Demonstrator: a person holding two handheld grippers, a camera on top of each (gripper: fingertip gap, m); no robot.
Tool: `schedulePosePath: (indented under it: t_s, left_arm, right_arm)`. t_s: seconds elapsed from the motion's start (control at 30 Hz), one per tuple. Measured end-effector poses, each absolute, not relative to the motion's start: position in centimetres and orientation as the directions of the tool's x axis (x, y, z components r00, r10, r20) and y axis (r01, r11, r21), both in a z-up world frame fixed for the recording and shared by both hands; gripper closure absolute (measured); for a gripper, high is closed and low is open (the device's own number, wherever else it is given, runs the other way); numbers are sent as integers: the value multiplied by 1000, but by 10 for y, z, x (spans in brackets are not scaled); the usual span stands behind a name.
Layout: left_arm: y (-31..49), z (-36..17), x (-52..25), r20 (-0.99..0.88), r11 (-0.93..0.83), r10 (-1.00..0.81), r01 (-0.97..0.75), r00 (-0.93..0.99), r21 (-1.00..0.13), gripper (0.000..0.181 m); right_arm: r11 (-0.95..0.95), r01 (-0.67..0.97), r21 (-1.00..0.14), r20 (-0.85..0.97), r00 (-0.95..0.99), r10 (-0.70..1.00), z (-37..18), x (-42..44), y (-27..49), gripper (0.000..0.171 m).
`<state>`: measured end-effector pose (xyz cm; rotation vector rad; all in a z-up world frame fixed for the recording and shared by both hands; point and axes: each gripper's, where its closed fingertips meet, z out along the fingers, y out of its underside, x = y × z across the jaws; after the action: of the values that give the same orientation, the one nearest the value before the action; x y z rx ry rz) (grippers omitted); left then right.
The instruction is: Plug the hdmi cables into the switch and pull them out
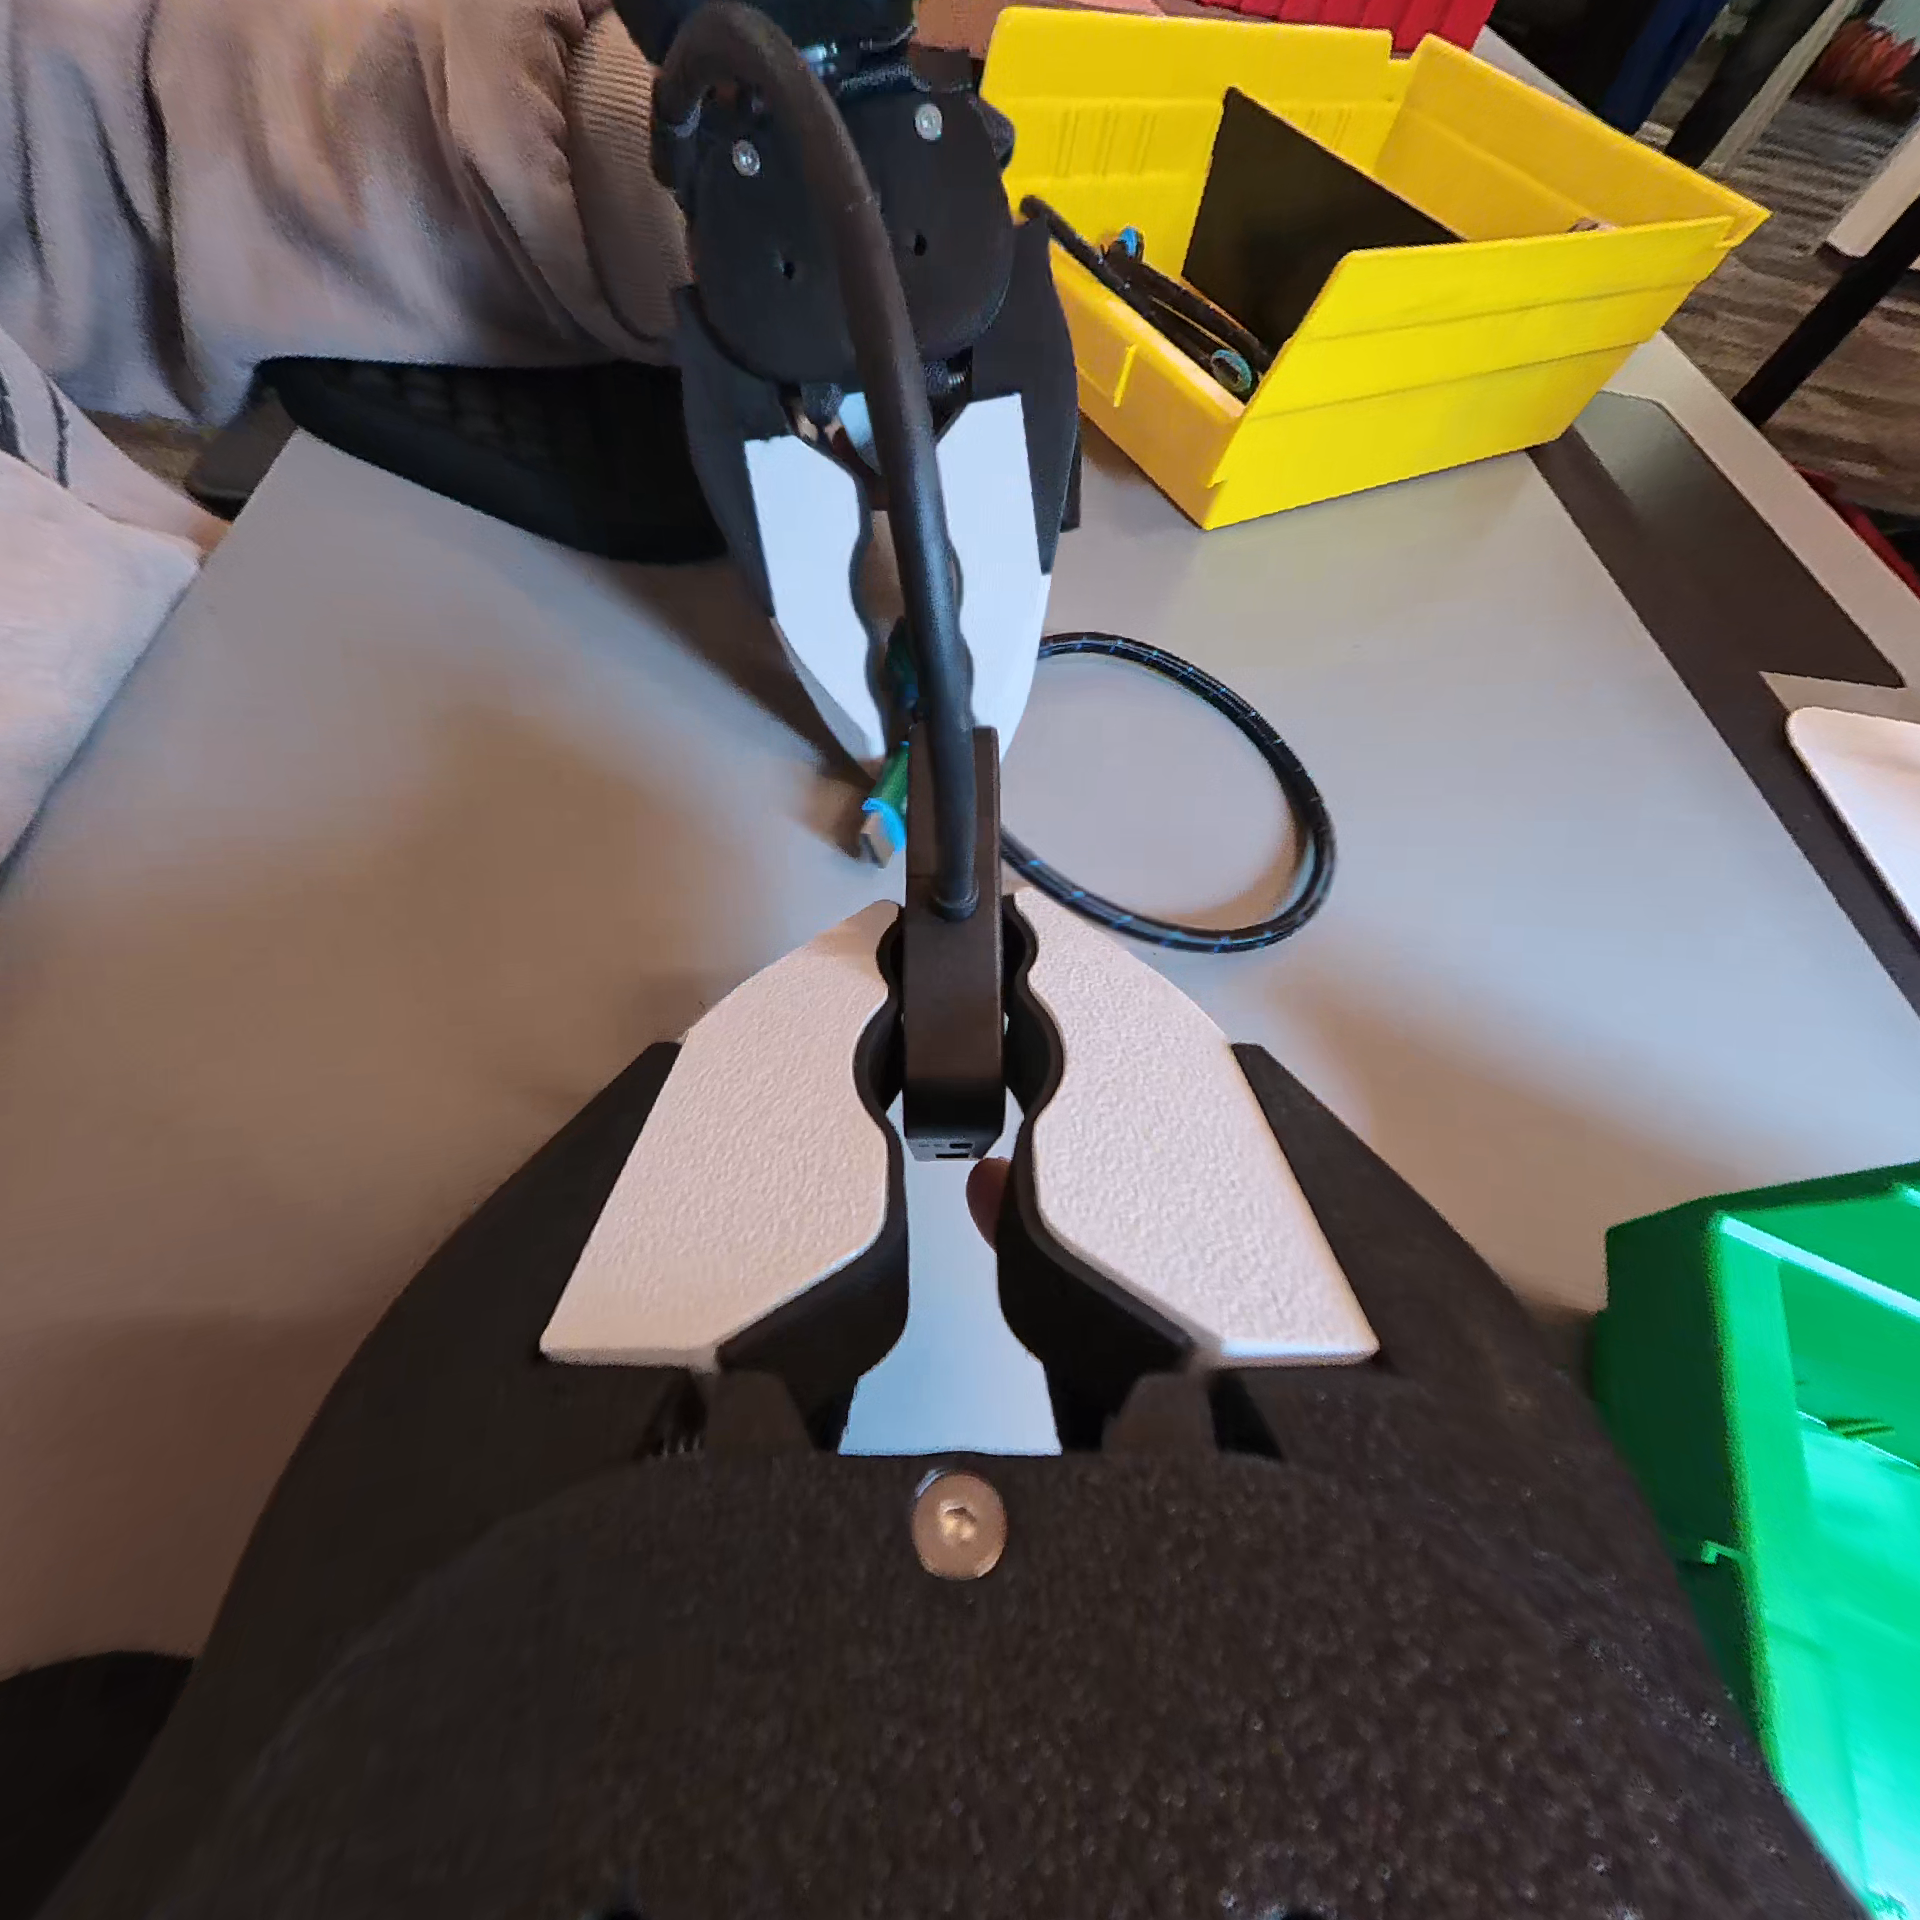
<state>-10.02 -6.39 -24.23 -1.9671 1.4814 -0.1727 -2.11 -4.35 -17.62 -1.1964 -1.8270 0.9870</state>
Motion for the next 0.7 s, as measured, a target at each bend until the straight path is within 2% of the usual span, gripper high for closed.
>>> schedulePosePath:
  t_s: [0.03,0.1,0.2,0.3,0.47,0.7]
  left_arm:
    - [-61,-243,-99,-306,-120,-889,-820,339,-560,163]
    - [-55,-242,-102,-358,-105,-873,-845,331,-525,165]
    - [-46,-225,-100,-406,-104,-825,-812,393,-574,166]
    - [-33,-197,-107,-479,-112,-726,-772,493,-626,166]
    - [-32,-185,-106,-573,-77,-658,-801,488,-594,166]
    - [-37,-181,-97,-646,-29,-631,-846,429,-533,167]
  right_arm:
    - [289,386,-876,176,-301,937,-177,-21,-43,157]
    - [335,389,-858,233,-285,930,-179,-22,-40,157]
    - [464,392,-794,404,-231,885,-177,-26,-31,157]
    - [611,389,-689,587,-196,786,-173,-32,-30,157]
    - [799,403,-446,814,-188,549,-171,-43,-36,157]
    - [769,378,-516,791,-135,597,-165,-47,-38,157]
